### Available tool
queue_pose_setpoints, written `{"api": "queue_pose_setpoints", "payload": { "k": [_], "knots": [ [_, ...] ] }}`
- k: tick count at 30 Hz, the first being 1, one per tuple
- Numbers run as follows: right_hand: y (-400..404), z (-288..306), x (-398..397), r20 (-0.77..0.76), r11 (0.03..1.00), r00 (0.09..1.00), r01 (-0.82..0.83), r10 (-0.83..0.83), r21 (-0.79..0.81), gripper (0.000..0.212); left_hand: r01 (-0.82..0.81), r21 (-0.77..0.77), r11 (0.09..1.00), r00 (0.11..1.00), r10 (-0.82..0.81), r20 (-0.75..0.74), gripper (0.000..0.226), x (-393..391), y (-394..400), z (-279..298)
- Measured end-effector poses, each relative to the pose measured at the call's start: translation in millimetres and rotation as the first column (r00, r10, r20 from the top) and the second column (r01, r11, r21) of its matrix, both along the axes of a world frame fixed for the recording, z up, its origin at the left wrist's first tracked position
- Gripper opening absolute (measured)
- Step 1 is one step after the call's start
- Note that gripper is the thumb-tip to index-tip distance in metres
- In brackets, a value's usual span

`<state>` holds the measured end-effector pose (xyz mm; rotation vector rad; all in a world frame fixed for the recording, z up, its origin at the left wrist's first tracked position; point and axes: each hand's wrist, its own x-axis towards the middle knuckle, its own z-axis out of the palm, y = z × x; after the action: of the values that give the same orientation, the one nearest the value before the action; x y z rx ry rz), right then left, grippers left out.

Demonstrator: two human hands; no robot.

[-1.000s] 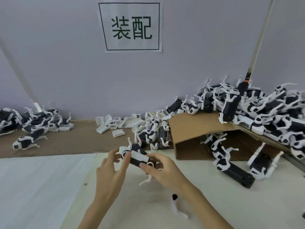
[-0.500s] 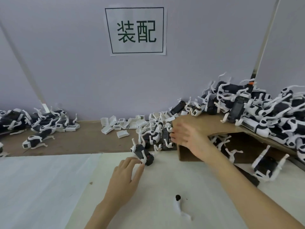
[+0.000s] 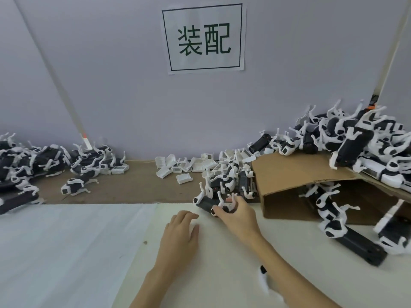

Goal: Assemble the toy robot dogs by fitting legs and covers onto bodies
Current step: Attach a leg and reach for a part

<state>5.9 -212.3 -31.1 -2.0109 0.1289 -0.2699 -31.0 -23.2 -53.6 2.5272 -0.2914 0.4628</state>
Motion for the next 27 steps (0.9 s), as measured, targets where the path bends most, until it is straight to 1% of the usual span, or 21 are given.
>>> {"api": "queue_pose_setpoints", "payload": {
  "k": [2, 4, 6, 8, 9, 11, 13, 15, 18, 19, 22, 25, 27],
  "knots": [
    [-10.3, 1.9, -0.9, -0.003, 0.988, 1.000, -0.003, 0.003, 0.156, 0.037, -0.076, -0.182, 0.980, 0.997, 0.077, 0.000, 0.032, -1.5, -0.4, 2.5],
    [-20.7, 2.9, -4.2, -0.005, 0.956, 0.999, -0.049, 0.053, 0.289, 0.029, -0.124, -0.405, 0.906, 0.992, 0.099, -0.082, 0.042, -3.6, -3.5, 9.3],
    [-29.1, 3.1, -12.6, 0.022, 0.901, 0.991, -0.128, 0.130, 0.415, 0.020, -0.139, -0.607, 0.782, 0.982, 0.029, -0.187, 0.055, -6.8, -8.5, 18.2],
    [-36.1, 3.9, -23.0, 0.050, 0.834, 0.983, -0.178, 0.179, 0.523, 0.019, -0.146, -0.729, 0.669, 0.962, -0.074, -0.261, 0.064, -10.1, -13.4, 23.8],
    [-39.0, 3.8, -27.8, 0.058, 0.809, 0.979, -0.192, 0.193, 0.556, 0.022, -0.139, -0.777, 0.614, 0.951, -0.135, -0.277, 0.064, -11.0, -15.6, 24.9],
    [-43.5, 2.7, -35.7, 0.065, 0.788, 0.974, -0.214, 0.217, 0.578, 0.034, -0.089, -0.858, 0.507, 0.926, -0.274, -0.258, 0.059, -12.9, -19.1, 25.7],
    [-45.2, 3.3, -42.6, 0.075, 0.796, 0.970, -0.233, 0.232, 0.558, 0.046, -0.044, -0.897, 0.439, 0.908, -0.357, -0.219, 0.054, -15.4, -22.5, 26.6],
    [-45.0, 3.9, -48.1, 0.107, 0.803, 0.964, -0.262, 0.243, 0.536, 0.052, -0.053, -0.908, 0.416, 0.906, -0.362, -0.219, 0.054, -16.5, -25.1, 27.4],
    [-42.3, 6.3, -52.9, 0.130, 0.813, 0.959, -0.283, 0.252, 0.510, 0.048, -0.093, -0.921, 0.378, 0.892, -0.380, -0.246, 0.062, -15.3, -24.7, 28.0],
    [-41.7, 7.0, -53.4, 0.131, 0.816, 0.956, -0.291, 0.261, 0.499, 0.049, -0.099, -0.924, 0.368, 0.890, -0.383, -0.248, 0.063, -15.3, -23.6, 28.2],
    [-39.8, 8.3, -53.8, 0.109, 0.820, 0.946, -0.320, 0.306, 0.474, 0.061, -0.111, -0.929, 0.353, 0.900, -0.361, -0.245, 0.063, -15.8, -20.2, 28.5],
    [-41.4, 6.5, -55.3, 0.074, 0.822, 0.936, -0.339, 0.345, 0.458, 0.062, -0.106, -0.929, 0.354, 0.899, -0.366, -0.242, 0.050, -18.2, -18.7, 30.2],
    [-44.3, 5.5, -56.4, 0.061, 0.813, 0.925, -0.359, 0.374, 0.458, 0.057, -0.098, -0.932, 0.349, 0.879, -0.409, -0.246, 0.045, -18.9, -16.9, 32.9]
  ]
}}
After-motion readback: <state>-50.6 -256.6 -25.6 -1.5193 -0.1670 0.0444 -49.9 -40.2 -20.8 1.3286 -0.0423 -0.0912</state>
